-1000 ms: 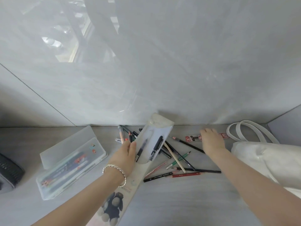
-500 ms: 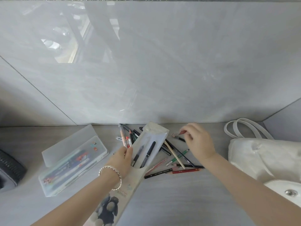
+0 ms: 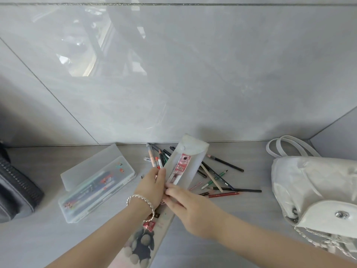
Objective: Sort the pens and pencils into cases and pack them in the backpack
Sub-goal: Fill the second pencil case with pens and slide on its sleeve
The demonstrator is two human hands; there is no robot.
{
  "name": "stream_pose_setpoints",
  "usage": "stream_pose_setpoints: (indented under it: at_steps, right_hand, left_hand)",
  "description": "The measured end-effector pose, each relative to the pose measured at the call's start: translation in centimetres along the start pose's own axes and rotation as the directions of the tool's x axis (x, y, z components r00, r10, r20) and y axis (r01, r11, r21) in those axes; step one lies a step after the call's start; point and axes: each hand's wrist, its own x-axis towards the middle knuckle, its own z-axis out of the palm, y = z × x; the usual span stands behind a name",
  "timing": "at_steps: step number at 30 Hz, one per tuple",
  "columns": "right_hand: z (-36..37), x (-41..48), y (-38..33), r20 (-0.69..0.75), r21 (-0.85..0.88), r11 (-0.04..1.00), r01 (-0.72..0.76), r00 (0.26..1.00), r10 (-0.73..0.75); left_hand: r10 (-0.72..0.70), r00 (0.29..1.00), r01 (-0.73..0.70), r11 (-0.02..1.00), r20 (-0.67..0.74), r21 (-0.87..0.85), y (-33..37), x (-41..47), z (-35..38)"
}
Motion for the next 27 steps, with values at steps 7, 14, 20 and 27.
stream_pose_setpoints:
  at_steps: [7, 14, 20, 27]
  right_hand:
    - [-0.9, 1.1, 2.9, -0.267, -0.043, 0.968, -0.247, 0.936, 0.227]
    - [-0.8, -0.4, 4.2, -0.173, -0.144, 0.979, -0.141, 0.978, 0.116]
    - [-1.4, 0.0, 2.1, -0.278, -0.064, 0.997, 0.033, 0.959, -0.049]
    - [-1.8, 1.6, 4.7, -0.409, -0.08, 0.905, -0.417, 0.842, 0.351]
  left_hand:
    - [-0.05, 0.997, 0.047, 0.998, 0.067, 0.042, -0.7, 0.1, -0.5]
    - [-0.024, 0.993, 0.011, 0.993, 0.12, 0.116, -1.1, 0.3, -1.1]
    - [0.036, 0.999, -0.038, 0.997, 0.023, 0.071, -1.2, -0.1, -1.2]
    - [0.042, 0.999, -0.041, 0.997, -0.018, 0.067, -2.0, -0.1, -1.4]
